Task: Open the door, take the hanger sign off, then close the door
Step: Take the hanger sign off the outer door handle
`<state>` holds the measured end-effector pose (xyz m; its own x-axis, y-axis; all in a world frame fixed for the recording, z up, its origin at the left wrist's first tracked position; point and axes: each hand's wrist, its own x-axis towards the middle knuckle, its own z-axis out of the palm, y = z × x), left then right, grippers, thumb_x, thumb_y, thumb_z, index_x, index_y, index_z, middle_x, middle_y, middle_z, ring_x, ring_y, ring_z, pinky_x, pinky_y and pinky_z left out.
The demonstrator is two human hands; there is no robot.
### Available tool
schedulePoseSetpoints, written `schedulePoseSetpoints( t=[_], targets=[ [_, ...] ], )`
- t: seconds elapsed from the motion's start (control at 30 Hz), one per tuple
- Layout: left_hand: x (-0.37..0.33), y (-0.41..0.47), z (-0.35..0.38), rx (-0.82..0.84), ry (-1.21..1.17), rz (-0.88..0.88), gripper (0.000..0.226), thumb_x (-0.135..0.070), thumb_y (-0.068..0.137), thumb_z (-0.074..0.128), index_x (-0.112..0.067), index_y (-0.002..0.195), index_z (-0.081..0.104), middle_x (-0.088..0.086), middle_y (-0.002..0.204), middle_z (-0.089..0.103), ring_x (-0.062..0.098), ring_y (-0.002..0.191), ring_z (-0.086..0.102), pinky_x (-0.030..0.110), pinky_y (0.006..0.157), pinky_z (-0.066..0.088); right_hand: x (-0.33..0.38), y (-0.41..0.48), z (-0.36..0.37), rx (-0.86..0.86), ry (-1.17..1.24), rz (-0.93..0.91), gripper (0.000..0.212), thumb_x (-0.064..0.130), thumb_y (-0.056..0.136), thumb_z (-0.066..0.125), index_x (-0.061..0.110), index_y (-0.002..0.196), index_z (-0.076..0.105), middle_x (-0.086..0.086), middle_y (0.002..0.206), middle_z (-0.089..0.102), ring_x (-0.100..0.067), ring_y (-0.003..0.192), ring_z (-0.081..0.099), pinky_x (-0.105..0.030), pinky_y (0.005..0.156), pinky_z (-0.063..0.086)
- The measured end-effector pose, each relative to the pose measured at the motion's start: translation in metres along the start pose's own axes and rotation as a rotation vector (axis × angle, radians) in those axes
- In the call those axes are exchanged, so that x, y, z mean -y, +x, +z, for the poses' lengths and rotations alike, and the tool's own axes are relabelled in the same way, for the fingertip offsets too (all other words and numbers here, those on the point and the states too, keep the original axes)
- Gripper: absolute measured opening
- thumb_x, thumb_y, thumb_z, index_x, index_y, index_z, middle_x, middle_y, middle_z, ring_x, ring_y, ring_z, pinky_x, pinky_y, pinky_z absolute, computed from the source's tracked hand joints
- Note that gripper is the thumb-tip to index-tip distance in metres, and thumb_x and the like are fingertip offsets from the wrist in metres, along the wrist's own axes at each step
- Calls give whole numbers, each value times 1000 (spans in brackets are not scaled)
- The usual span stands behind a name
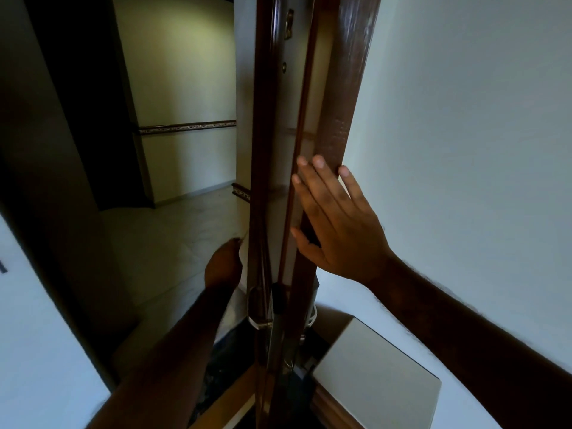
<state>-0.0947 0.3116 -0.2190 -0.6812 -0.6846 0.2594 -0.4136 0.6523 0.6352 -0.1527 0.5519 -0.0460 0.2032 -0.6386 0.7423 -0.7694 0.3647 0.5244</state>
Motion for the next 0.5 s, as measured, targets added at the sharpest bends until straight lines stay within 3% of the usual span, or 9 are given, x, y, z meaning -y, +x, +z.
schedulePoseSetpoints(
  t=[0.07,0.13,0.2,0.23,0.3,0.33,0.43,0.5],
  targets=[
    [-16,0,-26,-156,-126,107,38,-9,108,46,-14,141,63,13,133,70,32,123,67,34,101,49,8,3,-14,10,148,-90,55,30,106,52,0,151,45,-21,157,47,-33,149,38,-44,123,32],
    [-35,-3,-55,-293,-233,190,41,-4,108,47,-13,147,59,13,139,67,30,130,63,34,110,47,16,6,-29,-1,344,-75,37,26,104,58,2,130,67,-18,131,70,-24,122,62,-34,107,51],
    [-54,-13,-83,-401,-305,298,48,3,107,48,-9,153,52,14,149,60,29,141,56,46,121,45,26,17,-45,64,727,248,30,37,98,66,12,112,76,-2,100,79,-15,88,73,-31,77,64],
    [-62,-21,-95,-458,-306,382,50,7,105,48,-4,154,49,16,153,57,31,145,52,51,123,42,31,26,-55,132,991,501,32,45,94,70,19,111,76,6,94,79,-13,83,76,-29,70,64],
    [-78,-38,-115,-533,-236,576,56,11,100,42,2,155,45,20,159,49,34,151,44,54,127,35,33,42,-67,267,1479,917,38,56,86,72,27,111,74,4,96,81,-18,86,80,-30,70,64],
    [-87,-47,-122,-552,-164,660,57,7,99,40,1,156,44,20,161,46,35,152,42,55,127,33,31,47,-69,291,1593,995,40,55,87,71,25,113,74,-2,100,82,-23,89,80,-31,71,65],
    [-102,-66,-133,-604,77,858,55,-5,101,41,-4,156,43,19,162,45,33,154,37,60,126,30,24,52,-80,210,1599,976,29,26,102,64,10,125,70,-10,104,81,-25,94,80,-30,74,65],
    [-101,-70,-137,-618,154,893,56,-13,104,49,-6,158,35,21,165,40,32,159,27,64,128,21,15,47,-84,184,1526,950,26,14,104,60,7,128,68,-9,103,82,-21,95,79,-29,73,65]
  ],
)
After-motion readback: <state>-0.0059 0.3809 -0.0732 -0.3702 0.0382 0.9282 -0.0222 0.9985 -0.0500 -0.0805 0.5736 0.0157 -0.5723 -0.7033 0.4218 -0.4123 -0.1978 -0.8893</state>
